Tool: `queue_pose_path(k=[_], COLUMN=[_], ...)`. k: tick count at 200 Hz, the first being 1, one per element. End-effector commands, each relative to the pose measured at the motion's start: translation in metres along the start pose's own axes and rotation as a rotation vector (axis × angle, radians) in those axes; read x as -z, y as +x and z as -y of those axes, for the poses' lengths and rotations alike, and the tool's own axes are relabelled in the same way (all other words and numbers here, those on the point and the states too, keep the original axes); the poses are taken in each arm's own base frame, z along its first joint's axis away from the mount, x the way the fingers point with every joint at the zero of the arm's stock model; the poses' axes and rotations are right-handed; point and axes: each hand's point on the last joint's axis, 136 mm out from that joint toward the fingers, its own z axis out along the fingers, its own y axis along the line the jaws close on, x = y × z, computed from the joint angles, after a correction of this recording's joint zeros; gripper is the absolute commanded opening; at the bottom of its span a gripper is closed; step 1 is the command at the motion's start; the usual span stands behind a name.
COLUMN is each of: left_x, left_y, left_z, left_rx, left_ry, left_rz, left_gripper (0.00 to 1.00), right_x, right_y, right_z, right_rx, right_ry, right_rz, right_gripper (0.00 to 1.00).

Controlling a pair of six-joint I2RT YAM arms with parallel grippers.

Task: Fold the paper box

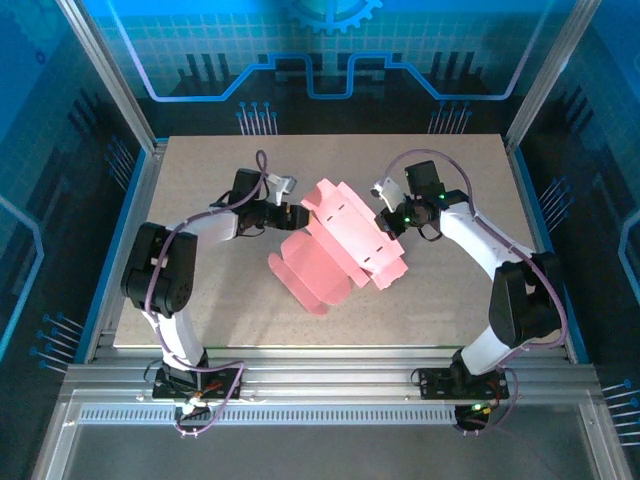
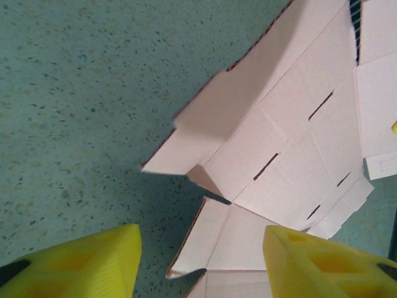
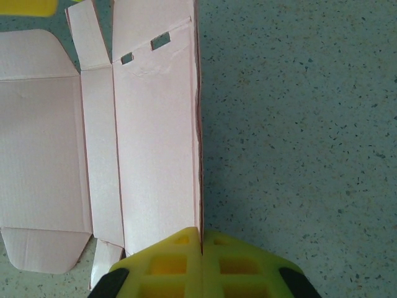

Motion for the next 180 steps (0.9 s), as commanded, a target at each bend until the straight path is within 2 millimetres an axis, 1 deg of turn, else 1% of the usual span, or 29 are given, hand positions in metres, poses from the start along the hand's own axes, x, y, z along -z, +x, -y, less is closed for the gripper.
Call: queue_pose_path(k=[1,17,29,42,56,70,89,97,109,142,170,180], left_x=[-0.008,-0.012,-0.014,-0.014,-0.013,-0.012,-0.011,-0.011,-0.01,-0.01,-0.012,-0.012], left_y=[-0.003,0.0,0.003,0.004,0.004,0.005,0.005,0.005,0.006,0.009,0.014,0.016], left_z=[-0.001,0.0,0.001,0.002,0.001,0.0,0.0,0.0,0.0,0.003,0.008,0.009], left_rx=[-0.039,-0.035,-0.034,-0.034,-0.034,-0.034,-0.043,-0.047,-0.059,-0.103,-0.16,-0.192], left_ry=[-0.001,0.003,0.004,0.005,-0.002,-0.013,-0.015,-0.013,-0.019,-0.035,-0.087,-0.116], left_rz=[-0.018,-0.04,-0.049,-0.049,-0.041,-0.031,-0.021,-0.017,-0.01,0.01,0.005,0.004], left_gripper=[0.47,0.42,0.36,0.34,0.27,0.17,0.15,0.12,0.1,0.1,0.11,0.1], right_x=[0.001,-0.001,-0.001,-0.002,-0.003,-0.003,-0.002,-0.002,-0.002,-0.003,-0.005,-0.004], right_y=[-0.005,-0.004,-0.004,-0.004,-0.003,-0.003,-0.001,0.0,0.001,0.001,0.003,0.003], right_z=[-0.003,-0.001,0.0,0.003,0.006,0.01,0.014,0.015,0.018,0.019,0.025,0.031], right_rx=[-0.012,-0.02,-0.023,-0.032,-0.045,-0.062,-0.081,-0.087,-0.101,-0.123,-0.152,-0.181], right_ry=[-0.037,-0.034,-0.031,-0.022,-0.014,-0.008,0.001,0.003,0.006,0.002,0.033,0.065], right_rz=[0.009,0.0,-0.003,-0.007,-0.01,-0.012,-0.017,-0.019,-0.021,-0.026,-0.042,-0.045], right_gripper=[0.0,0.0,0.0,0.0,0.0,0.0,0.0,0.0,0.0,0.0,0.0,0.0])
